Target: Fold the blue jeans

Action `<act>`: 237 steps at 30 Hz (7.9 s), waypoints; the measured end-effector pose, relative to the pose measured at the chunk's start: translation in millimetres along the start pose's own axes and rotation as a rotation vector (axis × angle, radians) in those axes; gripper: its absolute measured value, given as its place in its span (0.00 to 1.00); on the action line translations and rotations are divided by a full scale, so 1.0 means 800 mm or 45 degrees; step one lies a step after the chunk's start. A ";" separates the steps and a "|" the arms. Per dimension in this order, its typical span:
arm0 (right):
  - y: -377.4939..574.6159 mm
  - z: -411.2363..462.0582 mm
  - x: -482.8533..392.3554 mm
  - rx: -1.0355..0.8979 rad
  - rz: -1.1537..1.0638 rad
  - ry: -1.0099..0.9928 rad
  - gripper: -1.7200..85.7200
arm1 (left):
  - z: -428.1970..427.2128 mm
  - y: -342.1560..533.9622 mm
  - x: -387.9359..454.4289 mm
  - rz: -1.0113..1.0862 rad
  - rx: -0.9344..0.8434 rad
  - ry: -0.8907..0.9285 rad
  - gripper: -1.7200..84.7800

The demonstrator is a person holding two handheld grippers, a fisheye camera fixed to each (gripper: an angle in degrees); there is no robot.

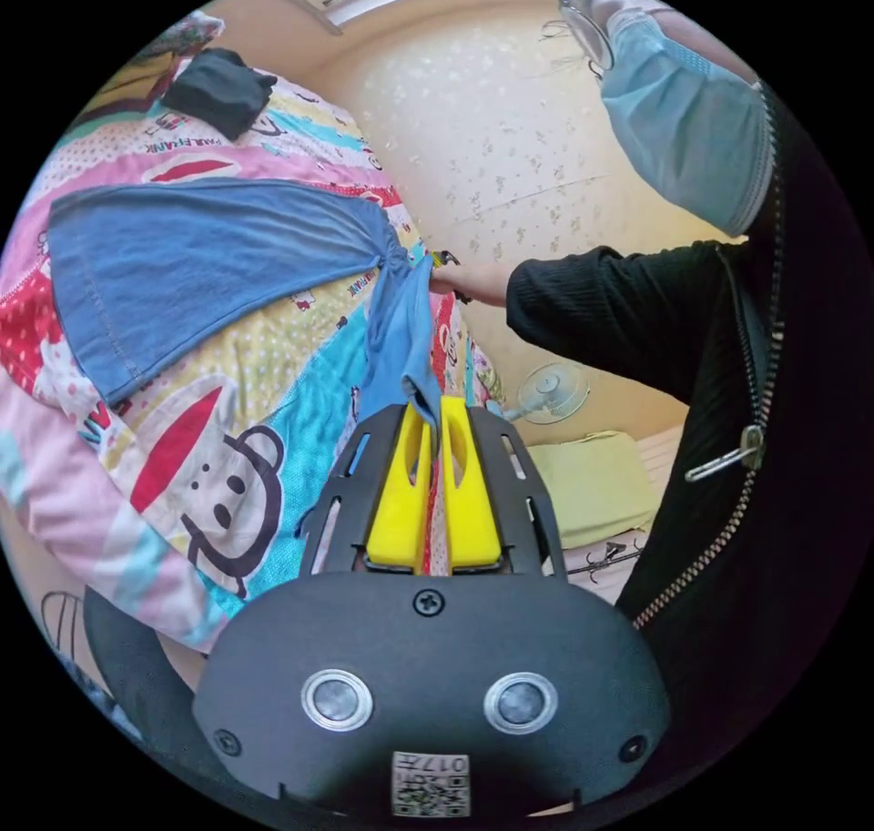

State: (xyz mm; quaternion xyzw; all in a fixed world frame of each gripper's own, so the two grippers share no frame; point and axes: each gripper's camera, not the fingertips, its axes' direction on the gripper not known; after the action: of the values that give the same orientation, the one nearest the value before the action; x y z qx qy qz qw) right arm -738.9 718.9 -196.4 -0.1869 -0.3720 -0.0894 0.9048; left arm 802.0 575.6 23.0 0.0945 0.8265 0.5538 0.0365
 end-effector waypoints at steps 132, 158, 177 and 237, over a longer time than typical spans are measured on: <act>0.669 -0.291 0.045 -0.490 0.912 -0.862 0.05 | -0.064 -0.169 -0.314 -0.330 -0.934 0.567 0.06; 0.337 -0.004 0.198 -0.335 0.175 -0.812 0.17 | 0.267 -0.428 -0.359 0.414 -0.645 0.193 0.18; 0.550 -0.028 0.160 0.325 0.960 -0.378 0.15 | 0.151 -0.302 -0.367 -0.277 -0.191 -0.100 0.18; 0.546 -0.228 0.241 0.373 0.893 -0.990 0.11 | 0.139 -0.204 -0.213 -0.323 -0.139 0.733 0.15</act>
State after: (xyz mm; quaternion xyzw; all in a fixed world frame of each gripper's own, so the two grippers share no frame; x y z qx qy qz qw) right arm -354.6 1039.8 -298.0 -0.1911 -0.6033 0.3463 0.6925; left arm 968.0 583.1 -178.2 -0.1721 0.7771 0.5924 -0.1250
